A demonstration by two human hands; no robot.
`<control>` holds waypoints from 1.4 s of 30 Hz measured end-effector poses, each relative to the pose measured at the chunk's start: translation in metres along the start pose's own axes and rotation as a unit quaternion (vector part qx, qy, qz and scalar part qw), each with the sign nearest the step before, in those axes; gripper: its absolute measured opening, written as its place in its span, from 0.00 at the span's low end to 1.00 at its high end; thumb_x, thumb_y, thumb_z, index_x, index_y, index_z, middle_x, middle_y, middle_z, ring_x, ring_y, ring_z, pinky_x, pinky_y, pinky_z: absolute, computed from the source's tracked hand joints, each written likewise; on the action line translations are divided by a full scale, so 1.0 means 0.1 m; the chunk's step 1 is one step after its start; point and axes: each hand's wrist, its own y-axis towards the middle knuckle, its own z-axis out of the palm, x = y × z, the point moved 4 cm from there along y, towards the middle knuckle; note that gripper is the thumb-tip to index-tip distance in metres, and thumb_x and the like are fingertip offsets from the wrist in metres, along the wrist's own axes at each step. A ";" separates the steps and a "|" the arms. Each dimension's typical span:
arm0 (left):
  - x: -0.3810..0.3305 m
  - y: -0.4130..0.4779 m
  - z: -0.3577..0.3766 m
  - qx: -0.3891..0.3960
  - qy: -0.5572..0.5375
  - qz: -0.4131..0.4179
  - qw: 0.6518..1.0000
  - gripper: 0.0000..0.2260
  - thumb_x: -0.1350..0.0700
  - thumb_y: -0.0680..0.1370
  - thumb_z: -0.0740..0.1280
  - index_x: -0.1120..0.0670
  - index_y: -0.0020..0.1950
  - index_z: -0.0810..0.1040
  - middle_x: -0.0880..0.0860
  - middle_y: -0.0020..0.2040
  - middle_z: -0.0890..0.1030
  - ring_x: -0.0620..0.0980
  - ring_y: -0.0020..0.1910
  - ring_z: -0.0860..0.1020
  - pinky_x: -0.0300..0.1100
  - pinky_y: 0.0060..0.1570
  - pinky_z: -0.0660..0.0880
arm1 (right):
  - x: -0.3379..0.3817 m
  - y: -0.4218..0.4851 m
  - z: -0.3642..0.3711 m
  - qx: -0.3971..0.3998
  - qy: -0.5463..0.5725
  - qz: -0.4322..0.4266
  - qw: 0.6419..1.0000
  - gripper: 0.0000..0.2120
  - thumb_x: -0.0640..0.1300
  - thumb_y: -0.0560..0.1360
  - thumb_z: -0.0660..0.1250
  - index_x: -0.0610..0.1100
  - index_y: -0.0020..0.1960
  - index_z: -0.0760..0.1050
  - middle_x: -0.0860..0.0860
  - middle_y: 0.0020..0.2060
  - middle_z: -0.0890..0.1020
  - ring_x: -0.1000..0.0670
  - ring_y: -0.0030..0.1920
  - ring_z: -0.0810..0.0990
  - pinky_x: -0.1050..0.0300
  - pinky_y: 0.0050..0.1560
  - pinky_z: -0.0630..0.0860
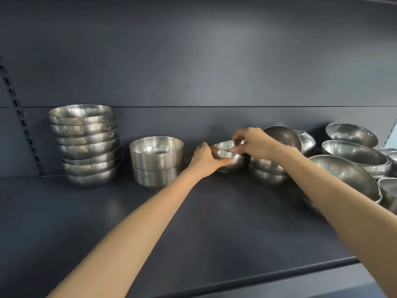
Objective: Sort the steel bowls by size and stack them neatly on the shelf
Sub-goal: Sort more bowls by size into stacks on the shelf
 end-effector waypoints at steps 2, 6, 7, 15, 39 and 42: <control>0.05 -0.03 0.02 0.003 -0.006 -0.007 1.000 0.41 0.40 0.70 0.73 0.63 0.72 0.62 0.57 0.69 0.68 0.55 0.69 0.67 0.41 0.58 0.67 | 0.01 -0.03 0.01 0.003 0.008 -0.002 1.000 0.10 0.44 0.73 0.72 0.41 0.50 0.76 0.50 0.45 0.77 0.50 0.45 0.73 0.63 0.42 0.63; 0.10 -0.13 0.07 0.004 -0.011 -0.003 1.000 0.45 0.44 0.71 0.74 0.64 0.75 0.55 0.59 0.72 0.64 0.55 0.71 0.65 0.41 0.62 0.66 | 0.05 -0.09 0.03 0.006 0.022 -0.009 1.000 0.09 0.44 0.72 0.73 0.41 0.49 0.76 0.50 0.44 0.78 0.51 0.45 0.74 0.62 0.44 0.64; 0.11 -0.14 0.08 0.003 -0.014 -0.001 1.000 0.46 0.44 0.71 0.75 0.65 0.76 0.52 0.59 0.72 0.63 0.55 0.72 0.64 0.42 0.64 0.65 | 0.06 -0.11 0.04 0.006 0.024 -0.009 1.000 0.09 0.44 0.72 0.73 0.41 0.48 0.77 0.50 0.44 0.78 0.51 0.46 0.74 0.62 0.44 0.64; 0.15 -0.27 0.10 0.009 -0.028 0.006 1.000 0.52 0.48 0.72 0.75 0.64 0.77 0.40 0.60 0.76 0.57 0.55 0.74 0.60 0.42 0.67 0.62 | 0.09 -0.27 0.11 -0.005 0.030 0.001 1.000 0.08 0.45 0.71 0.74 0.44 0.44 0.76 0.50 0.43 0.79 0.49 0.46 0.76 0.59 0.46 0.69; 0.07 -0.46 -0.10 0.034 -0.077 0.025 0.996 0.41 0.43 0.75 0.70 0.61 0.76 0.54 0.52 0.73 0.65 0.46 0.66 0.68 0.36 0.59 0.64 | 0.12 -0.43 0.07 -0.059 0.060 -0.009 0.996 0.11 0.43 0.69 0.76 0.38 0.45 0.78 0.56 0.33 0.75 0.56 0.33 0.70 0.71 0.33 0.66; 0.17 -0.52 -0.09 0.059 -0.140 -0.020 0.988 0.38 0.39 0.74 0.68 0.60 0.74 0.58 0.50 0.73 0.65 0.48 0.71 0.65 0.40 0.62 0.65 | 0.13 -0.44 0.09 -0.062 0.060 -0.012 0.996 0.11 0.43 0.69 0.76 0.38 0.46 0.77 0.57 0.34 0.75 0.57 0.34 0.71 0.71 0.33 0.66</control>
